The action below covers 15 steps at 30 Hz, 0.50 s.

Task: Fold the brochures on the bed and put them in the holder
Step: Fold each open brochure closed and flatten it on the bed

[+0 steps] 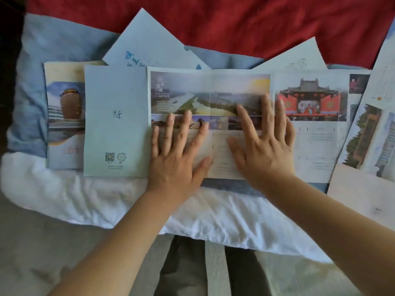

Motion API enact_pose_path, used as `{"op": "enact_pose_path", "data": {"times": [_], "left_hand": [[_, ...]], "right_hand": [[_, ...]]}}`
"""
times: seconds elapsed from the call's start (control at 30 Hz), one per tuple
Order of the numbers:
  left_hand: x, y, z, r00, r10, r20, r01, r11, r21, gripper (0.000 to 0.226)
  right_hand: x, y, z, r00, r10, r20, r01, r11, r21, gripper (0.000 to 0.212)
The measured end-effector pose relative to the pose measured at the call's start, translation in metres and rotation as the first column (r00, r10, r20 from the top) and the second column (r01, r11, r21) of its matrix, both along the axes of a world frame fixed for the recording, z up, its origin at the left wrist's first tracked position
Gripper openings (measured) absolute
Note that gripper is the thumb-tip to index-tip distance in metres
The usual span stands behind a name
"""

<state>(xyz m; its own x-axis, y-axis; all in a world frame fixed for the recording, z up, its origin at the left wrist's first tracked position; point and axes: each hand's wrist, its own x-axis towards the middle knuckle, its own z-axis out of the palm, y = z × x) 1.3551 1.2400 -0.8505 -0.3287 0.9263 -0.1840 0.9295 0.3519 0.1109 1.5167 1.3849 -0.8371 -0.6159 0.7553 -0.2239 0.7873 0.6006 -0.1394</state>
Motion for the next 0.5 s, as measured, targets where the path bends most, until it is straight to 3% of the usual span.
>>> {"op": "enact_pose_path", "data": {"times": [0.13,0.37,0.5], "left_hand": [[-0.030,-0.019,0.000,1.000,0.009,0.018,-0.009,1.000,-0.013,0.072],[-0.064,-0.026,0.006,0.967,0.246,0.060,-0.243,0.968,-0.060,0.096],[-0.063,-0.019,0.009,0.921,0.362,0.142,-0.369,0.929,0.028,0.102]], "right_hand": [[0.005,0.012,-0.005,0.999,0.025,0.021,-0.026,0.999,0.027,0.073],[0.002,0.007,-0.017,0.999,0.037,-0.014,-0.035,0.997,0.075,0.079],[0.001,0.006,-0.017,0.999,0.036,0.006,-0.037,0.996,0.085,0.080]]}}
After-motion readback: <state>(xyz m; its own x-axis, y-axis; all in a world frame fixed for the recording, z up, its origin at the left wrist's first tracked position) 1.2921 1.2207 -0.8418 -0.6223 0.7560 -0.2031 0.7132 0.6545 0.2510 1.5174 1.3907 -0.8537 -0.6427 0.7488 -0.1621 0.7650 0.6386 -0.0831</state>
